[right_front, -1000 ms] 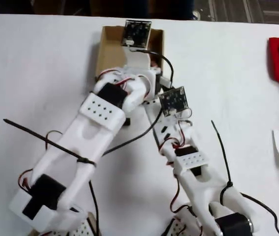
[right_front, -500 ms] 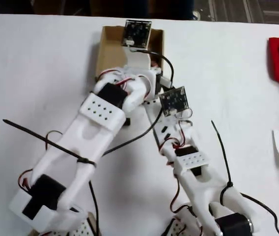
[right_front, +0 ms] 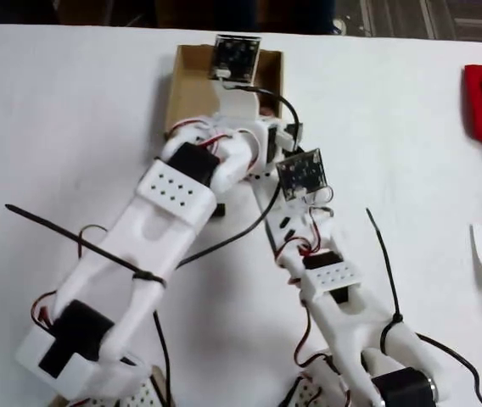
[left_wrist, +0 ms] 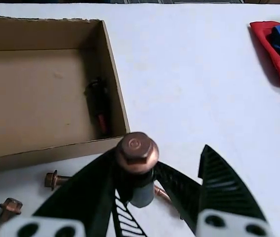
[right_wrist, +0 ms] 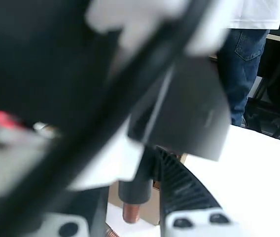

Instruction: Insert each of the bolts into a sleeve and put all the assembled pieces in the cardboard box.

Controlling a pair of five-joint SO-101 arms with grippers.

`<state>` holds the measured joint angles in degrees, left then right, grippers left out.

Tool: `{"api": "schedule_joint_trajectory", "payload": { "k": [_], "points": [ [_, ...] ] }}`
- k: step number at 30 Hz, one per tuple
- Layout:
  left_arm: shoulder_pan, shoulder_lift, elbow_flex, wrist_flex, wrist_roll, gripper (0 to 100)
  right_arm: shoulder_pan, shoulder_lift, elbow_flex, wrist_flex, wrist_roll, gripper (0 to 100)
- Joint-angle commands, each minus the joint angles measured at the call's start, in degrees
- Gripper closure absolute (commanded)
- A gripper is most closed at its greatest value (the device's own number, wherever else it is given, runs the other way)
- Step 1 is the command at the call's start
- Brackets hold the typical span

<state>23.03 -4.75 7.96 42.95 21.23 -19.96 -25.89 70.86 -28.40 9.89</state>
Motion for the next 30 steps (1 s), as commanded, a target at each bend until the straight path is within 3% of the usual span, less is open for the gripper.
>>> {"api": "schedule_joint_trajectory", "payload": {
  "k": [1,10,24,30],
  "points": [
    [-1.05,-1.67,-0.84,-0.09,-0.18,76,0.22,-2.33,-3.34,0.22,0.18,97.8],
    [-4.22,-8.79,-0.22,0.18,-0.18,76,0.13,-2.33,-3.34,0.22,0.18,97.8],
    [-6.77,-8.97,-0.75,-0.44,-0.18,76,0.13,-2.24,-3.25,0.22,0.18,97.8],
    [-16.09,-8.44,-0.13,-0.18,-0.53,76,0.13,-2.24,-3.25,0.22,0.18,97.8]
  ]
}}
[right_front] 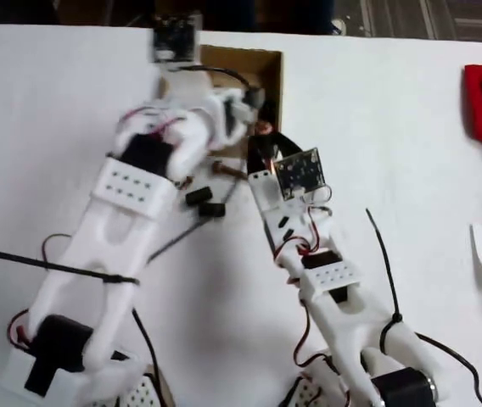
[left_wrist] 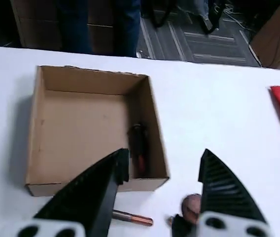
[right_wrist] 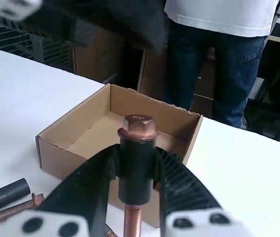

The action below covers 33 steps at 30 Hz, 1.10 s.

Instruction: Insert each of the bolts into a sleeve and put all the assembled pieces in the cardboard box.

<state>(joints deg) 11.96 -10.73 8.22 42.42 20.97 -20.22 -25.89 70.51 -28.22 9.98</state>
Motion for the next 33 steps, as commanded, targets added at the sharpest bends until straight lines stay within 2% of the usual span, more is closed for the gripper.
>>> {"api": "schedule_joint_trajectory", "payload": {
  "k": [1,5,9,11,22,33],
  "points": [
    [-6.51,-2.46,-0.04,0.53,-0.26,76,0.4,-2.24,-2.9,0.04,0.09,97.8],
    [-12.04,-2.29,3.65,-0.79,-0.26,76,0.31,-2.15,-3.08,2.33,-1.32,97.8],
    [-14.07,0.0,9.63,-12.75,-0.18,76,1.1,-1.54,-9.67,18.07,-15.47,97.8],
    [-15.3,2.11,10.59,-16.35,-0.18,76,1.71,0.92,-16.44,26.24,-18.73,97.8],
    [-16.18,12.31,8.22,-17.23,-0.26,76,4.62,32.92,-63.21,54.29,-16.88,97.8],
    [-16.53,19.69,4.35,-18.11,-0.26,76,4.44,61.58,-116.13,74.68,-16.88,97.8]
  ]
}}
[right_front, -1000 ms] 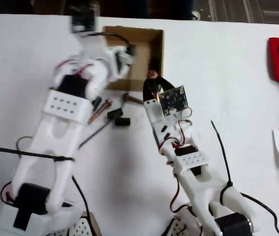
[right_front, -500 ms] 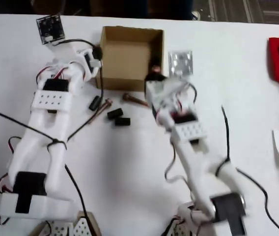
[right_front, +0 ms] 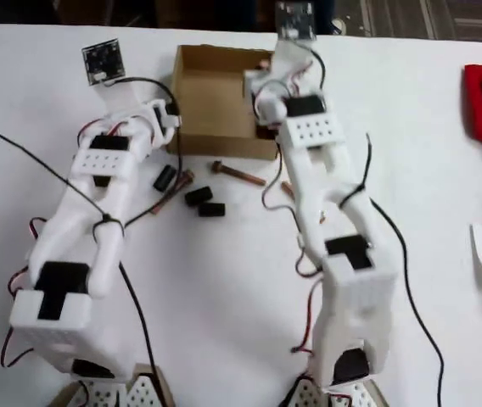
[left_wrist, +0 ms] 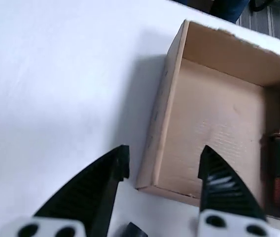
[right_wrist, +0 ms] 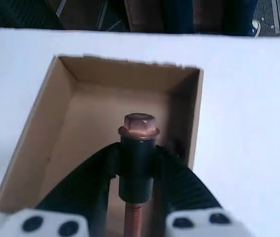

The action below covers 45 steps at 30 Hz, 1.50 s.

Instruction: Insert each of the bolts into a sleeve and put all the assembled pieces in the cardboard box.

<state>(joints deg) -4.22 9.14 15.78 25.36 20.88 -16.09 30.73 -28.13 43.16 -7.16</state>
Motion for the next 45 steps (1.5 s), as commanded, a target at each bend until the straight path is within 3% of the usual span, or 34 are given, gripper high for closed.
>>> {"api": "schedule_joint_trajectory", "payload": {
  "k": [1,7,12,45],
  "points": [
    [-0.35,-0.09,-3.21,-1.05,-0.18,76,0.4,8.04,-21.98,4.62,0.26,97.8],
    [-0.35,-0.09,-3.3,-1.05,-0.18,76,-0.04,24.04,-44.75,11.3,0.26,97.8],
    [-0.35,-0.09,-3.3,-1.05,-0.18,76,0.04,32.92,-52.57,12.09,0.26,97.8],
    [-0.35,-0.09,-3.3,-1.14,-0.18,76,-0.31,38.37,-52.4,16.66,0.26,97.8]
  ]
}}
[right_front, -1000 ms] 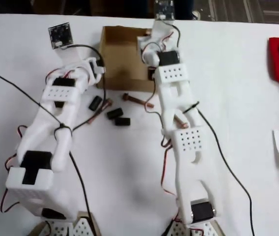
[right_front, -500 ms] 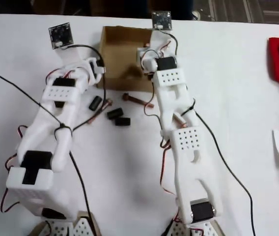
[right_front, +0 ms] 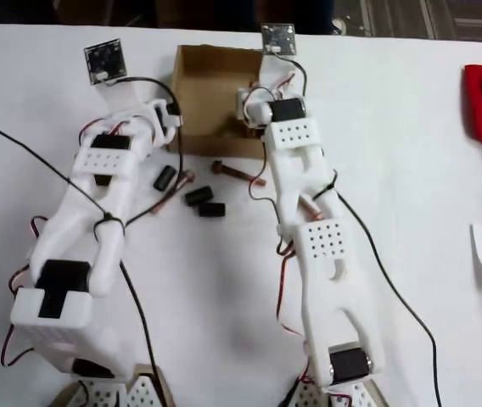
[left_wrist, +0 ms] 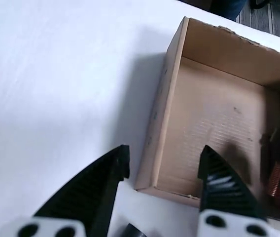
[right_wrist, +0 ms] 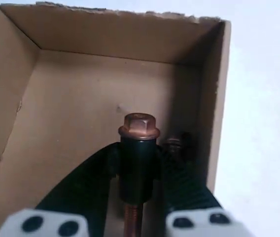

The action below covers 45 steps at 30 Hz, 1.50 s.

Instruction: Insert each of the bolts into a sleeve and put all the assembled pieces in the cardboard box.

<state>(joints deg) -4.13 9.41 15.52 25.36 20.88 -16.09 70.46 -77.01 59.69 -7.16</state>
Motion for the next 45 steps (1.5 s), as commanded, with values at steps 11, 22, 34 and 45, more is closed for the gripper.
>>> {"api": "schedule_joint_trajectory", "payload": {
  "k": [11,22,34,45],
  "points": [
    [-0.44,-0.35,-3.03,-1.23,-0.18,76,-2.15,-1.36,-3.52,0.84,2.02,97.8],
    [-0.44,-0.35,-3.03,-1.23,-0.18,76,-0.66,-0.66,-3.52,1.71,1.76,97.8],
    [-0.44,-0.35,-3.03,-1.23,-0.18,76,-0.66,2.59,-4.04,1.45,1.76,97.8],
    [-0.44,-0.35,-3.03,-1.23,-0.18,76,-0.48,2.51,-4.04,1.36,1.76,97.8]
  ]
}}
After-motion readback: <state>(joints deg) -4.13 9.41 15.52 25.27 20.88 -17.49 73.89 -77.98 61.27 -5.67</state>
